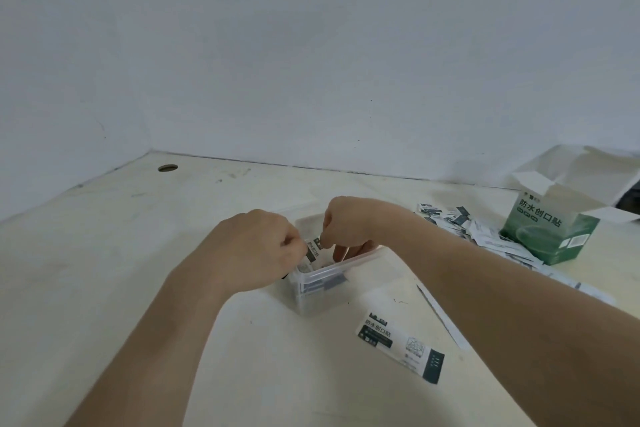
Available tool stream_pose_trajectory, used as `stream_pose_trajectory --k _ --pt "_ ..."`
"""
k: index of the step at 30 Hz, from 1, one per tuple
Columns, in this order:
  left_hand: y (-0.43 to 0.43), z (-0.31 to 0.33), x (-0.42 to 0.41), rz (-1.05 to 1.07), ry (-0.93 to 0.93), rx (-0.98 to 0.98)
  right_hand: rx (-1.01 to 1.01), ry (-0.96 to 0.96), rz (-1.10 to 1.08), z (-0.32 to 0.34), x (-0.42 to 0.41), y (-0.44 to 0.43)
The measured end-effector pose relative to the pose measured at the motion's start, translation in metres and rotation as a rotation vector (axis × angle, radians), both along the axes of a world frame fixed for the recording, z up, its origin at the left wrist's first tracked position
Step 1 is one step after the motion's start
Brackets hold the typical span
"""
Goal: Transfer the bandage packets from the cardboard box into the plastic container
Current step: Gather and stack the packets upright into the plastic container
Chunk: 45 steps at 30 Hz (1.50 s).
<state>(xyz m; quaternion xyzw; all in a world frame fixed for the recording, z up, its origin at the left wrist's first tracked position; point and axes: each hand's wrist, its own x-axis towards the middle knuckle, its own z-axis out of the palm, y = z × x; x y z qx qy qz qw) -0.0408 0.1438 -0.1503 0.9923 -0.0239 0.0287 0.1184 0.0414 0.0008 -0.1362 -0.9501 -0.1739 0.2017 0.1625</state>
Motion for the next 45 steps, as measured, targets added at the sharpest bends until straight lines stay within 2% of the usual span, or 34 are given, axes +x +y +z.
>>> stream_pose_trajectory --k 6,10,12,15,17,19,21,23,27,30,32,35,38,42,45 --pt "0.0 0.0 0.0 -0.008 -0.008 0.005 0.058 0.034 -0.016 -0.001 -0.001 -0.003" --pt "-0.001 0.0 -0.002 -0.04 -0.062 -0.092 0.152 -0.089 -0.025 0.01 -0.006 -0.01" --pt "-0.001 -0.001 -0.003 -0.054 -0.154 -0.188 0.27 -0.177 -0.039 0.022 -0.016 -0.023" --pt "0.001 -0.002 -0.005 -0.102 -0.406 -0.315 0.424 -0.238 -0.036 0.037 -0.037 -0.053" --pt "-0.005 0.001 -0.011 -0.169 -0.529 -0.404 0.462 -0.225 -0.012 0.042 -0.051 -0.075" --pt "-0.018 0.007 -0.02 -0.247 -0.565 -0.457 0.424 -0.246 -0.02 0.042 -0.059 -0.097" --pt "-0.033 0.014 -0.028 -0.313 -0.492 -0.466 0.349 -0.28 -0.059 0.037 -0.061 -0.119" --pt "-0.05 0.019 -0.032 -0.359 -0.337 -0.423 0.262 -0.275 -0.091 0.028 -0.059 -0.137" --pt "-0.102 0.007 -0.038 -0.44 -0.005 -0.13 -0.035 -0.224 -0.119 0.01 -0.053 -0.167" --pt "-0.149 -0.015 -0.029 -0.547 0.079 0.116 -0.129 -0.201 -0.177 -0.008 -0.047 -0.184" --pt "-0.174 -0.025 -0.015 -0.537 0.115 0.204 -0.165 -0.216 -0.199 -0.023 -0.043 -0.192" --pt "-0.2 -0.033 0.01 -0.404 0.123 0.168 -0.189 -0.3 -0.26 -0.041 -0.04 -0.196" --pt "-0.222 -0.036 0.029 -0.292 0.119 0.124 -0.201 -0.492 -0.25 -0.049 -0.036 -0.205" --pt "-0.228 -0.04 0.046 -0.264 0.027 0.018 -0.223 -0.642 -0.2 -0.049 -0.037 -0.21" --pt "-0.229 -0.042 0.06 -0.254 -0.005 0.008 -0.239 -0.765 -0.184 -0.052 -0.041 -0.209"
